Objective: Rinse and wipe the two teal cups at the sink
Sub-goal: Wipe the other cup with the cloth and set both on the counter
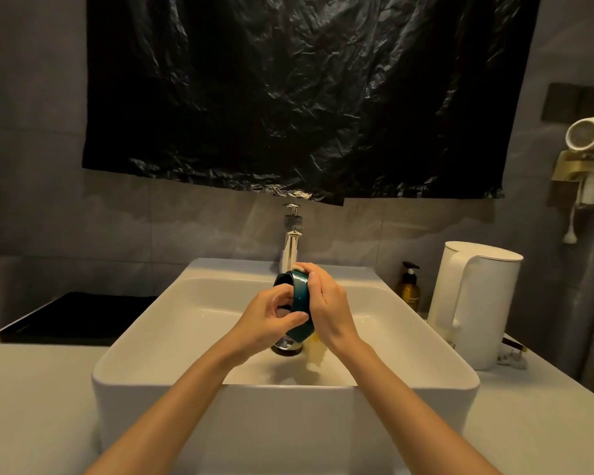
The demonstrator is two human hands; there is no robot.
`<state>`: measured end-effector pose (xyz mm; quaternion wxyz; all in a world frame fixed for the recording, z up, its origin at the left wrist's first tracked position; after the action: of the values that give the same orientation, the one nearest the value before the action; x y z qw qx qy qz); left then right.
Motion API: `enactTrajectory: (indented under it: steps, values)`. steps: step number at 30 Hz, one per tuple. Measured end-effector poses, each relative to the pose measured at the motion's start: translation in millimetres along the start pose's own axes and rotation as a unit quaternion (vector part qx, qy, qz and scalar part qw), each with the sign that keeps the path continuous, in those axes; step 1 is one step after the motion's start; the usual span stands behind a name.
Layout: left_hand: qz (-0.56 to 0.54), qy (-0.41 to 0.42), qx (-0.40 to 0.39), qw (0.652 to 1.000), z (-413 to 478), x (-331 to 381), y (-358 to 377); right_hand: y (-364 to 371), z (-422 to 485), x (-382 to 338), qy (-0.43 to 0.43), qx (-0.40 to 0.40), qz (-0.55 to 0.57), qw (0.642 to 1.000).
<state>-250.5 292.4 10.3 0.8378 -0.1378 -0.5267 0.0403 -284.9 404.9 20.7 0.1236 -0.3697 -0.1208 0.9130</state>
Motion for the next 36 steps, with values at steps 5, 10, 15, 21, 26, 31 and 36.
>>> enactTrajectory:
  steps: [5,10,15,21,26,31,36]
  values:
    - [-0.089,-0.022,0.065,0.994,4,1,-14,-4,-12,-16,-0.116,-0.027,-0.065,0.991]
    - [-0.131,-0.047,0.111,0.984,6,-2,-26,-2,-16,-21,-0.171,-0.014,-0.101,0.980]
    - [-0.068,-0.018,0.033,0.997,1,2,-11,7,-9,-11,-0.083,-0.072,-0.061,0.992]
    - [0.010,0.010,-0.015,1.000,-2,3,2,3,0,4,0.153,-0.040,0.170,0.973]
    - [-0.005,0.041,-0.037,0.998,-4,5,5,7,-10,10,0.332,-0.104,0.350,0.870]
    - [0.021,0.026,-0.054,0.998,-4,4,9,6,-12,11,0.355,-0.108,0.394,0.841]
    - [-0.153,-0.044,-0.026,0.987,3,7,6,7,-8,12,0.283,-0.079,0.279,0.914]
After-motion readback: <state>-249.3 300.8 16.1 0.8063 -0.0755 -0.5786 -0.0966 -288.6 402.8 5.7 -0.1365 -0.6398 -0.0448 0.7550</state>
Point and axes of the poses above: each hand's wrist, its own z-axis towards the middle knuckle, its own y-axis out of the palm, x = y × z, the point moved 5 cm from there along z, towards the middle knuckle, and after that the axes turned 1 degree about -y, right-handed, at the moved point
